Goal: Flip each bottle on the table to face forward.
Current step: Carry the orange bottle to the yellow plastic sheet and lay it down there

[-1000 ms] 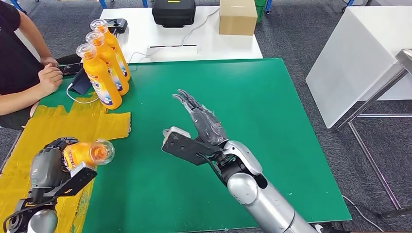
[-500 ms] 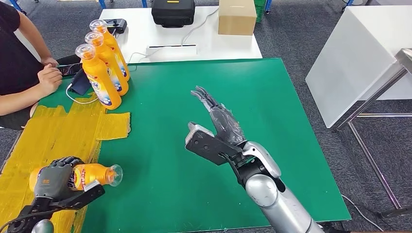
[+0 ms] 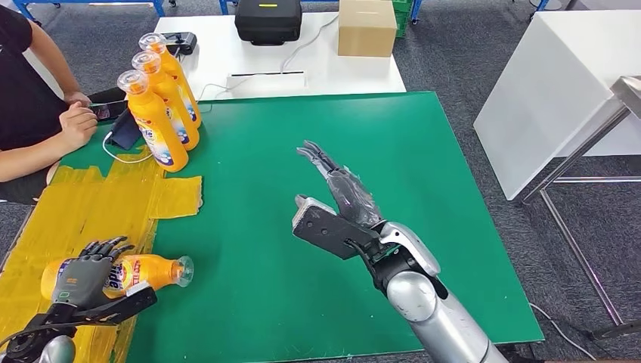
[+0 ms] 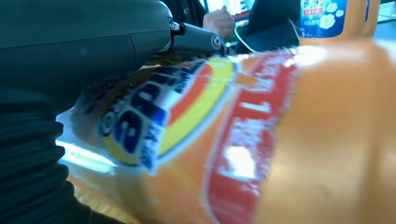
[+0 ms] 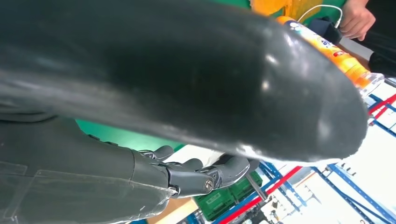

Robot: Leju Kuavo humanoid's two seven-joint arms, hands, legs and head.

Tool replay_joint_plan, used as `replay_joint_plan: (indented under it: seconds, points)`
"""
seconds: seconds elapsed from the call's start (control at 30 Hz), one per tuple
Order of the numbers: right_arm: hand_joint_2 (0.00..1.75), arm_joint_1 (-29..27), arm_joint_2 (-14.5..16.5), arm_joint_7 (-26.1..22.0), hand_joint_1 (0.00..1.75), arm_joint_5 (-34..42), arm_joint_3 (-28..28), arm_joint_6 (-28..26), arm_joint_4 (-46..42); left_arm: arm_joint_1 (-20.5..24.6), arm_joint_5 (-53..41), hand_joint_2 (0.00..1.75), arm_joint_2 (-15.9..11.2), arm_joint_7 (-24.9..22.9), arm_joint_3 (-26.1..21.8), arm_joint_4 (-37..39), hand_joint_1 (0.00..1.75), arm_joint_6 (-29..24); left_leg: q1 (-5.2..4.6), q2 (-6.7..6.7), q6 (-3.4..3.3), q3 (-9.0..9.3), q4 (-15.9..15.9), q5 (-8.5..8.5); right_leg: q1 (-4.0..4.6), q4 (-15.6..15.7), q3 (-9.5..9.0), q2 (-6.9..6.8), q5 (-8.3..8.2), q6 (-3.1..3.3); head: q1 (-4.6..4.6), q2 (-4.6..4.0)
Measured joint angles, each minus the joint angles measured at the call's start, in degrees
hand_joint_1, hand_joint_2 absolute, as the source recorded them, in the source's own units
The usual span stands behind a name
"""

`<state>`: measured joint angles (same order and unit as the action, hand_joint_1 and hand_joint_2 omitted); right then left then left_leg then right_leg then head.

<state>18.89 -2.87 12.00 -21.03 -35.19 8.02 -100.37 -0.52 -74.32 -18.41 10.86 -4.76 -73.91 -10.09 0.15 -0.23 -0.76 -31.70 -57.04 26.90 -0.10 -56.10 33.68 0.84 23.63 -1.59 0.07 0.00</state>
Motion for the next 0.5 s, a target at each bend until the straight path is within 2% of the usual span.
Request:
replay_joint_plan:
  seconds: [0.2, 0.4, 0.5]
  points:
    - [0.0, -1.4, -0.3, 0.0, 0.0, -0.4, 0.0, -0.1, 0.0, -0.1, 10.1, 0.0, 0.8, 2.9, -1.5, -1.1, 0.0, 1.6, -0.01, -0.02, 0.0, -0.01, 0.0, 0.0, 0.01, 0.0, 0.0, -0.02, 0.0, 0.0, -0.01, 0.0]
    - [0.0, -3.8, -0.4, -0.7, 0.0, -1.6, 0.0, -0.5, -0.2, -1.0, 21.9, 0.0, 4.4, 6.1, -4.6, -5.5, 0.0, 2.8, -0.02, -0.03, 0.0, -0.09, 0.0, 0.0, 0.0, 0.0, 0.06, -0.03, 0.0, 0.0, 0.02, 0.0]
    - [0.0, -4.7, -0.5, -1.0, 0.0, -1.8, 0.0, -0.7, -0.2, -1.0, 24.0, 0.0, 5.8, 6.2, -6.2, -7.8, 0.0, 3.3, -0.03, -0.04, -0.01, -0.11, 0.0, 0.0, -0.01, 0.0, 0.07, -0.03, 0.0, 0.0, 0.02, 0.0]
